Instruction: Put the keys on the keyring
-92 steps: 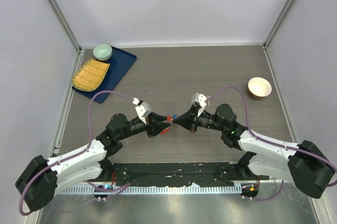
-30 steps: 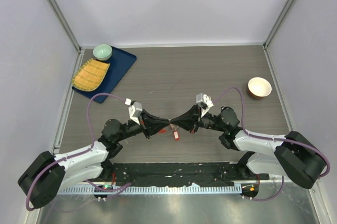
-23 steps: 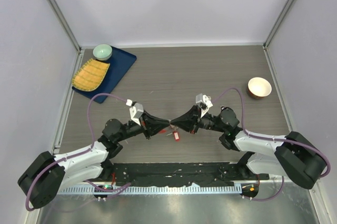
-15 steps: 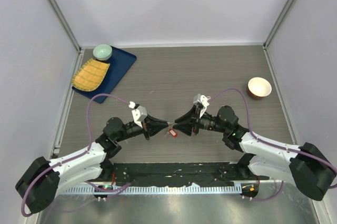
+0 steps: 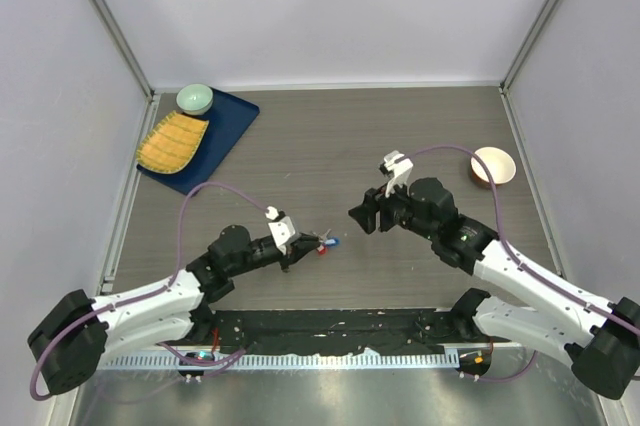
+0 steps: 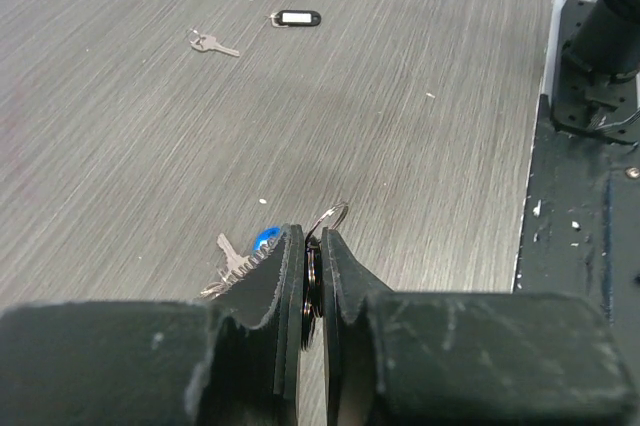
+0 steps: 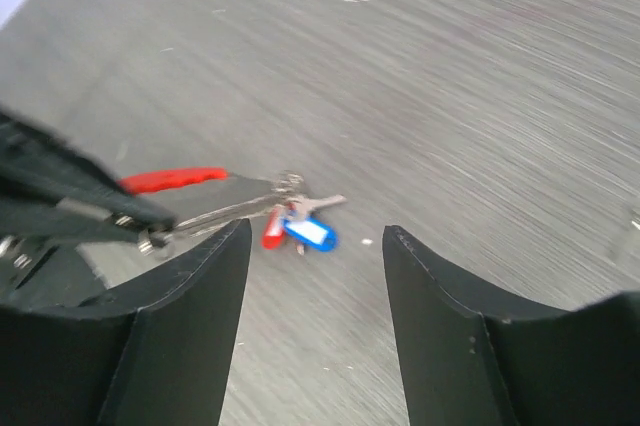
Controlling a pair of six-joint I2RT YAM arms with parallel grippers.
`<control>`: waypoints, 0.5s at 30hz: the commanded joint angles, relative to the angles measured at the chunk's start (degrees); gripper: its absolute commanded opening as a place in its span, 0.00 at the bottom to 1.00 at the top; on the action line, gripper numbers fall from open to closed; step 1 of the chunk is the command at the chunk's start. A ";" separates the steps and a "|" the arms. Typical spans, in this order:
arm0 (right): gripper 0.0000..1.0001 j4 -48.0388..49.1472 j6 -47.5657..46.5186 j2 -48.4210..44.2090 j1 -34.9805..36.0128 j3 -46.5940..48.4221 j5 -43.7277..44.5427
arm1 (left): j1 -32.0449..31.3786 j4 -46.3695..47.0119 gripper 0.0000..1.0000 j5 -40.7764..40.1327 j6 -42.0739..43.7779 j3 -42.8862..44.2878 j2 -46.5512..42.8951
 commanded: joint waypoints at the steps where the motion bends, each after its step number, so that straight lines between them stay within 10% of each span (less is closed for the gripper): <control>1: 0.64 -14.99 3.59 1.94 -3.36 6.15 15.39 | -2.75 -2.56 0.00 -5.01 6.48 2.20 2.82; 15: 0.75 -28.72 0.17 16.00 -19.97 15.03 17.77 | -10.13 -5.29 0.00 -16.68 12.99 3.96 6.87</control>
